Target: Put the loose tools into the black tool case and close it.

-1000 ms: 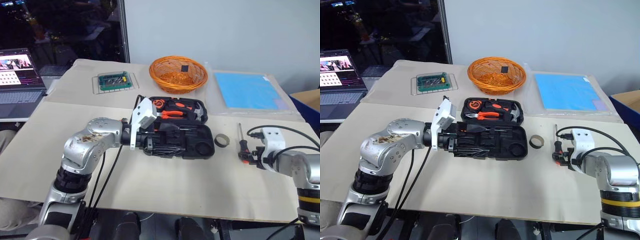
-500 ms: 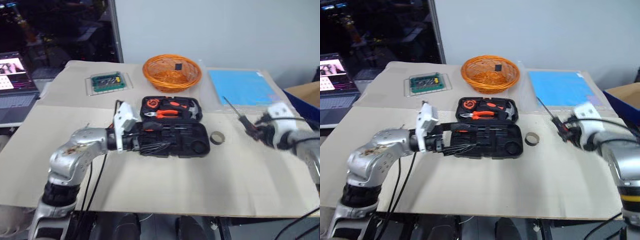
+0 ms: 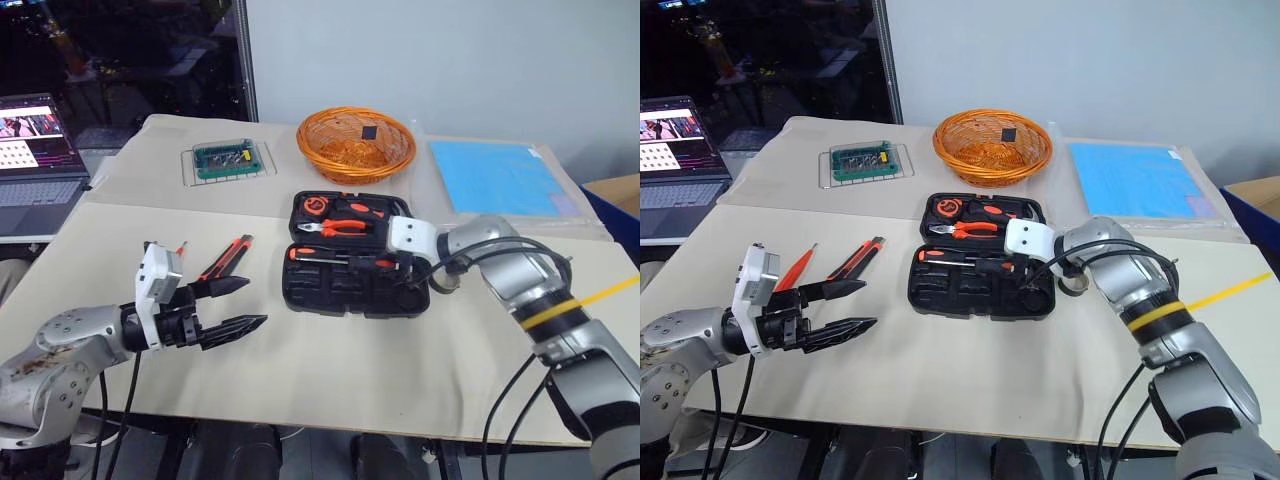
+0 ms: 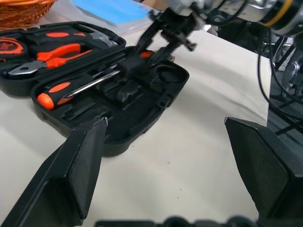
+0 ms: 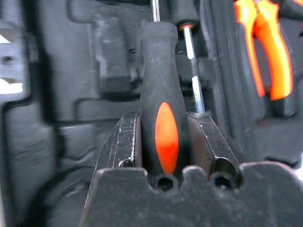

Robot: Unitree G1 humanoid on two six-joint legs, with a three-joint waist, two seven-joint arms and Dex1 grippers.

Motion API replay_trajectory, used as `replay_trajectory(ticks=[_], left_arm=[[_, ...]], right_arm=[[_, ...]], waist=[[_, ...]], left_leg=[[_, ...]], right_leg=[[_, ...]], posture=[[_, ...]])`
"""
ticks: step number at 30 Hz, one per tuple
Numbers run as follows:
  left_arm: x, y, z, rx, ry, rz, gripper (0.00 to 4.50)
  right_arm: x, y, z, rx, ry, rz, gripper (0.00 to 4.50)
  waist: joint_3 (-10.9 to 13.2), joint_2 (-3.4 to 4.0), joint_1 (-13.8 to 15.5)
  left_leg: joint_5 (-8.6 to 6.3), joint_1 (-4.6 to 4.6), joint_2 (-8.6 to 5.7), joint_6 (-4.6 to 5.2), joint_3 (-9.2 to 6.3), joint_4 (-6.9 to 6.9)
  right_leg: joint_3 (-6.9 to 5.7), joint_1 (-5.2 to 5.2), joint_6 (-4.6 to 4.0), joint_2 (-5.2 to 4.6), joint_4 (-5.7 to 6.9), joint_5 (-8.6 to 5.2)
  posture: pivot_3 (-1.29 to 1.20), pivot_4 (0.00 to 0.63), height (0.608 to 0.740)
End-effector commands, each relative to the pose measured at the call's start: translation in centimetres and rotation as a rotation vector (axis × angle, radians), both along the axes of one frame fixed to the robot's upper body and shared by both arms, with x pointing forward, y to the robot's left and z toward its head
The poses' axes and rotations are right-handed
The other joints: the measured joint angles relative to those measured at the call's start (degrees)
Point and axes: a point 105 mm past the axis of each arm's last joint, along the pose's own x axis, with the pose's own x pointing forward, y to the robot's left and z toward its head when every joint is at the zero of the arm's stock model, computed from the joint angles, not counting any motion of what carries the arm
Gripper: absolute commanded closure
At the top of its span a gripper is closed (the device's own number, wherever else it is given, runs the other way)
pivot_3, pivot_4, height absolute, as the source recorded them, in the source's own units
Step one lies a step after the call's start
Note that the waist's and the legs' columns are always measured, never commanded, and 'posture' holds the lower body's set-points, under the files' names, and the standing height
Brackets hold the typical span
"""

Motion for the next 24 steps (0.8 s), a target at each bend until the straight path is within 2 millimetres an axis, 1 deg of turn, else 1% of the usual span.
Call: replay_trajectory(ticks=[1, 4, 8, 13, 17, 21, 23, 24], left_arm=[[-0.5, -0.3, 1.2, 0.007, -0.07, -0.014, 0.26], [-0.4, -0.4, 1.2, 0.01, -0.075, -0.01, 0.26], [-0.2, -0.3, 1.2, 0.013, -0.086, -0.001, 0.26], [-0.2, -0.3, 1.1, 0.017, -0.094, 0.007, 0.26], [-0.2, -0.2, 1.0, 0.028, -0.097, 0.012, 0.26], [-0.3, -0.2, 0.8, 0.03, -0.096, 0.011, 0.26], [-0.2, -0.2, 0.8, 0.03, -0.095, 0.01, 0.26], [-0.2, -0.2, 0.8, 0.03, -0.095, 0.01, 0.26]], right_arm=[[0.9, -0.9, 0.3, -0.03, -0.027, -0.003, 3.48], [0.9, -1.4, -0.1, -0.065, -0.011, 0.019, 3.48], [0.8, -2.7, -1.5, -0.138, 0.03, 0.039, 3.48], [1.0, -3.9, -2.0, -0.162, 0.057, 0.01, 3.48], [1.0, -4.3, -2.1, -0.167, 0.062, 0.0, 3.48], [0.9, -3.5, -2.4, -0.153, 0.085, 0.011, 3.48], [0.8, -3.0, -2.3, -0.128, 0.103, 0.015, 2.48], [0.7, -2.8, -2.3, -0.118, 0.11, 0.017, 2.26]], waist=[[0.0, 0.01, -0.19], [-0.01, 0.01, -0.29], [-0.01, 0.01, -0.08], [-0.02, 0.03, -0.18], [-0.02, 0.03, -0.13], [-0.02, 0.03, -0.1], [-0.02, 0.03, -0.18], [-0.02, 0.03, -0.16]], left_leg=[[0.0, 0.0, 0.0, 0.0, 0.0, -0.01], [0.0, 0.03, 0.01, 0.0, 0.0, -0.02], [0.0, 0.05, 0.0, 0.0, 0.0, 0.0], [0.0, 0.1, -0.01, -0.01, 0.01, -0.01], [0.0, 0.14, 0.0, -0.01, 0.0, -0.05], [-0.01, 0.13, -0.01, -0.01, 0.0, -0.03], [-0.01, 0.14, 0.0, -0.01, 0.0, -0.03], [-0.01, 0.15, 0.01, -0.01, 0.0, -0.04]], right_leg=[[0.0, 0.0, 0.0, 0.01, 0.01, 0.0], [0.0, 0.01, 0.0, 0.02, 0.03, 0.01], [-0.01, 0.07, 0.0, 0.01, 0.01, 0.0], [0.0, 0.1, -0.02, 0.0, 0.0, -0.01], [-0.01, 0.11, -0.02, 0.02, 0.02, -0.01], [-0.01, 0.14, -0.02, 0.0, 0.0, -0.01], [-0.01, 0.14, -0.02, 0.0, 0.0, -0.01], [-0.01, 0.13, -0.02, 0.01, 0.02, -0.01]], posture=[[0.0, 0.15, 0.74], [0.0, 0.15, 0.74], [0.0, 0.15, 0.74], [0.0, 0.15, 0.74], [0.0, 0.15, 0.74], [0.0, 0.15, 0.74], [0.0, 0.15, 0.74], [0.0, 0.15, 0.74]])
